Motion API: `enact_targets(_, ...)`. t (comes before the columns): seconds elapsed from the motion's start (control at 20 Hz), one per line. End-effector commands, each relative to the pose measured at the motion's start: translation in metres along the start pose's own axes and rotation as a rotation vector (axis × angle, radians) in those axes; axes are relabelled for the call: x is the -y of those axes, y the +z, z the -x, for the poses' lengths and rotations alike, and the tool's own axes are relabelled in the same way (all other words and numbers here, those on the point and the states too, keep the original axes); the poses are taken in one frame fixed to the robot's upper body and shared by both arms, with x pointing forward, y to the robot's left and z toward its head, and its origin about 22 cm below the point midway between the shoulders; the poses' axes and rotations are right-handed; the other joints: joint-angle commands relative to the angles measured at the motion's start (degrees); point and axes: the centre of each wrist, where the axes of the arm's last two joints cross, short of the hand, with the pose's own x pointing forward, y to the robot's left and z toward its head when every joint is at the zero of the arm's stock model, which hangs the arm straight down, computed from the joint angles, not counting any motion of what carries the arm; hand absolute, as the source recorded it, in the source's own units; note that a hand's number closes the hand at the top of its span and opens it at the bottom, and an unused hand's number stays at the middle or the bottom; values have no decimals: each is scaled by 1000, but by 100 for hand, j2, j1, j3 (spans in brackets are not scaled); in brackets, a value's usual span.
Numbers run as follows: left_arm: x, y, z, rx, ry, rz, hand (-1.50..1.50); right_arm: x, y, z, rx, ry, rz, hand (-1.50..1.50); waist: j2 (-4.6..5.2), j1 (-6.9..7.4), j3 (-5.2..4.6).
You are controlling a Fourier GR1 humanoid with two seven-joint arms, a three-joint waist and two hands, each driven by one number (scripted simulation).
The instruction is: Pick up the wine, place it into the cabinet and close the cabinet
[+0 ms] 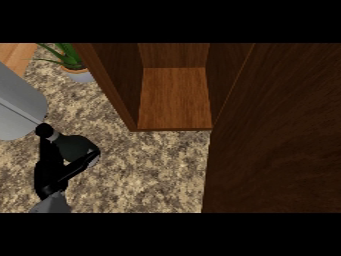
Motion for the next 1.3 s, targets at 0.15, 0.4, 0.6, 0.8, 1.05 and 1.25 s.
enact_targets(0.15,5,-2,11,10,102,2,-150,3,40,-50,90,-43,-25,-150,0,0,4)
enact_targets(0.4,26,-12,9,-10,130,19,-150,3,41,-47,85,-28,-19,-150,0,-10,7)
enact_targets(0.6,40,-12,16,38,102,43,150,7,43,-44,68,-14,-20,-150,5,-43,10)
enact_targets(0.8,29,-13,21,41,112,54,150,-2,45,-49,72,-41,-27,-150,1,-28,0)
enact_targets(1.05,40,-26,10,105,12,32,150,3,33,-38,77,-19,-27,-150,12,-6,5)
enact_targets(1.25,30,-4,23,99,72,247,150,5,31,-39,82,-19,-12,-150,-15,29,5)
